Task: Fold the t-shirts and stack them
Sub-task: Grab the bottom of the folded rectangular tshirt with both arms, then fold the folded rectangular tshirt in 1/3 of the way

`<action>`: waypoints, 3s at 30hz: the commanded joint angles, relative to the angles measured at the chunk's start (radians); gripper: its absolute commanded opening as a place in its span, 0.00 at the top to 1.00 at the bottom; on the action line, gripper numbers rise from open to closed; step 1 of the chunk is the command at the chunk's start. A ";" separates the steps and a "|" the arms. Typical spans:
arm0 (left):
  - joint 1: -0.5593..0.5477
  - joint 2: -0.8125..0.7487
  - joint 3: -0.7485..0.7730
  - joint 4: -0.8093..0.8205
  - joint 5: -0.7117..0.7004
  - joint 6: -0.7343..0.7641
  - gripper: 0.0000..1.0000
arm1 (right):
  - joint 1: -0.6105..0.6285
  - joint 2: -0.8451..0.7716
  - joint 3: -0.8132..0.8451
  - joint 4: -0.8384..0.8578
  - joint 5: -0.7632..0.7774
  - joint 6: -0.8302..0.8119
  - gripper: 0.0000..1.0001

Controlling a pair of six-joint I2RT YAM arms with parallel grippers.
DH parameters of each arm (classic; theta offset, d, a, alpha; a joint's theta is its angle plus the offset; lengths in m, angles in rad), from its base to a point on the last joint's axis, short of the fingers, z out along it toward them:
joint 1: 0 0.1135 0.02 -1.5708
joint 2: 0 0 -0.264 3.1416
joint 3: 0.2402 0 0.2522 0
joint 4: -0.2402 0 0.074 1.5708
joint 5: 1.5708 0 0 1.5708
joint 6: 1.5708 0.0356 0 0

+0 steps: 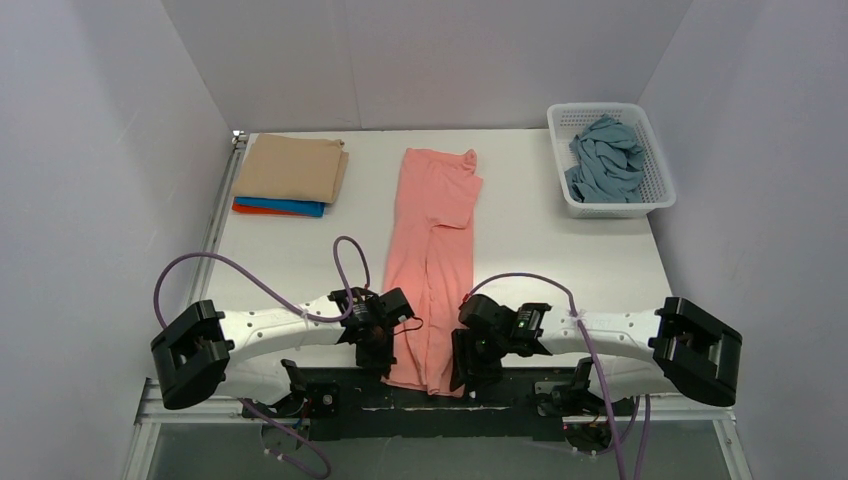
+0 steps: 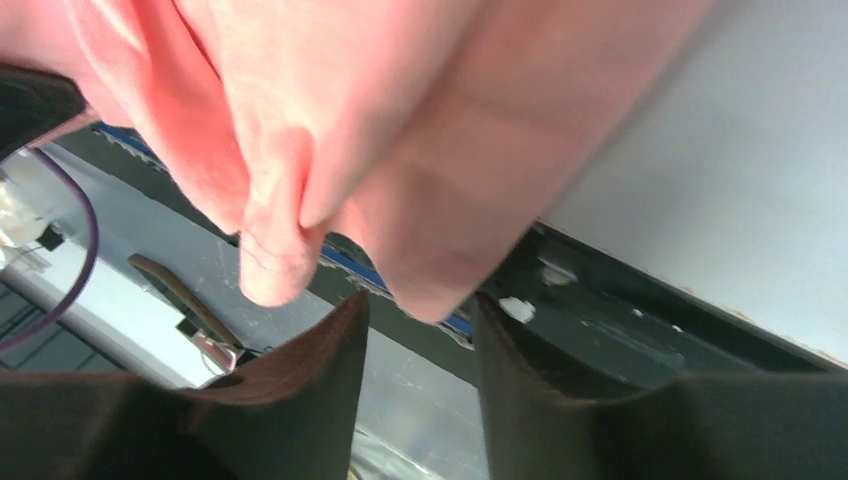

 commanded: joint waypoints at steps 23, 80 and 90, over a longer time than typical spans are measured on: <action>0.028 -0.084 0.278 -0.525 -0.060 0.108 1.00 | -0.102 -0.200 0.042 -0.078 -0.143 0.007 0.99; 0.750 0.072 0.226 -0.224 0.037 0.272 0.02 | -0.499 0.662 0.852 0.049 0.015 -0.468 0.24; 0.792 0.269 0.247 -0.067 0.161 0.255 0.02 | -0.600 0.775 1.107 -0.056 0.160 -0.490 0.24</action>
